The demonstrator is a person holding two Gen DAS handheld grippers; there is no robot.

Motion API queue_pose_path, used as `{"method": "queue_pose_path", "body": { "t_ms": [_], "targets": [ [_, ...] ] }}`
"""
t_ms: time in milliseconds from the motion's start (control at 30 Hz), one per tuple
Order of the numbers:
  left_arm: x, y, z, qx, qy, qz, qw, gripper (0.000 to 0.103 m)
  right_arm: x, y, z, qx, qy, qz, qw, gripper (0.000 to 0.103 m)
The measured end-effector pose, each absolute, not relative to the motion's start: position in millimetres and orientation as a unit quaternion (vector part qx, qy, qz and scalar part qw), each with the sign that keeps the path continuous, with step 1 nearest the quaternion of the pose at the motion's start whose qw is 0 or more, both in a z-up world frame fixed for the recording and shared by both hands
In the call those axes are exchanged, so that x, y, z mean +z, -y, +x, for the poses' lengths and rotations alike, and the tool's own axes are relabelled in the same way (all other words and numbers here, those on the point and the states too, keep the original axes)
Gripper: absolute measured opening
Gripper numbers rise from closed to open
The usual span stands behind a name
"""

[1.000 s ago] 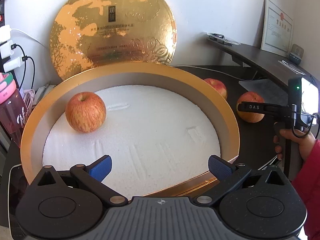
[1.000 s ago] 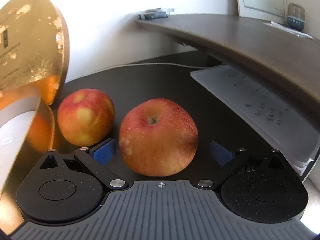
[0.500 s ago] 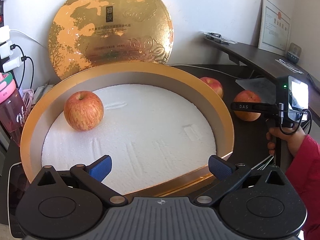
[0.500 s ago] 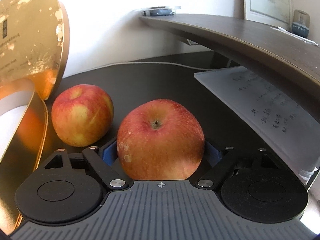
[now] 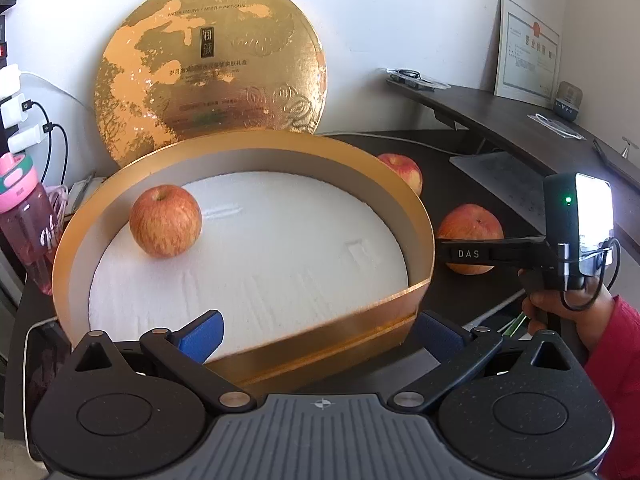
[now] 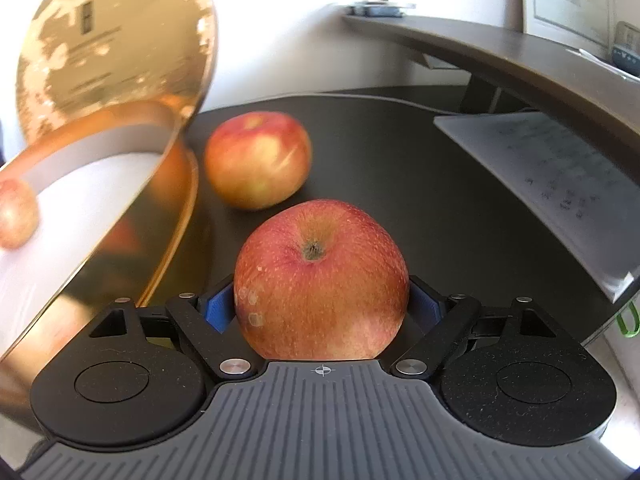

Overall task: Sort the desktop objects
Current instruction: 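Lower the right gripper around the next red apple and close it, then hold the apple in the right gripper and lift it off the desk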

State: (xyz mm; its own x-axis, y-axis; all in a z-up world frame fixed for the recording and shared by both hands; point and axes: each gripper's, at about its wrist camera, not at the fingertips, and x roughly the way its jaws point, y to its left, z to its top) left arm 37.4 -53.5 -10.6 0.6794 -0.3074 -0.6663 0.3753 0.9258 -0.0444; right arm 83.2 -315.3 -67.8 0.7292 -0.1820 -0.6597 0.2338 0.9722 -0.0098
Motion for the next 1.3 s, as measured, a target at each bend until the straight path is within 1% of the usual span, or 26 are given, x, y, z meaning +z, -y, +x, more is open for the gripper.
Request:
{"method": "queue_pose_path", "body": {
  "t_ms": [167,333,467,533,600,900,1067,1167,1233,1300],
  "targets": [
    [-16,56,26,-0.188,-0.369,0.054,0.908,0.103,-69,306,76,-0.111,-0.35,0.021,0.93,0.087],
    [-17,58,16,-0.202,-0.375,0.053,0.903,0.103,-67,301,73,-0.115,-0.349,0.011,0.93,0.095],
    [-14,59,10,-0.209,-0.367,0.055,0.905,0.103,-66,302,69,-0.122,-0.353,0.017,0.927,0.095],
    [-13,59,8,-0.209,-0.365,0.054,0.906,0.103,-65,303,66,-0.127,-0.356,0.025,0.925,0.098],
    [-13,59,8,-0.207,-0.365,0.053,0.906,0.103,-65,305,62,-0.132,-0.356,0.035,0.924,0.099],
    [-15,65,4,-0.219,-0.367,0.063,0.902,0.103,-65,305,61,-0.121,-0.348,0.04,0.929,0.099],
    [-16,65,5,-0.213,-0.37,0.062,0.902,0.103,-65,303,70,-0.118,-0.355,0.05,0.926,0.098],
    [-17,63,6,-0.212,-0.372,0.06,0.902,0.103,-65,304,73,-0.126,-0.356,0.054,0.925,0.095],
    [-18,62,6,-0.212,-0.374,0.057,0.901,0.103,-66,304,75,-0.131,-0.358,0.05,0.923,0.091],
    [-19,61,7,-0.213,-0.374,0.055,0.901,0.103,-67,304,77,-0.134,-0.362,0.043,0.921,0.089]
  ]
}}
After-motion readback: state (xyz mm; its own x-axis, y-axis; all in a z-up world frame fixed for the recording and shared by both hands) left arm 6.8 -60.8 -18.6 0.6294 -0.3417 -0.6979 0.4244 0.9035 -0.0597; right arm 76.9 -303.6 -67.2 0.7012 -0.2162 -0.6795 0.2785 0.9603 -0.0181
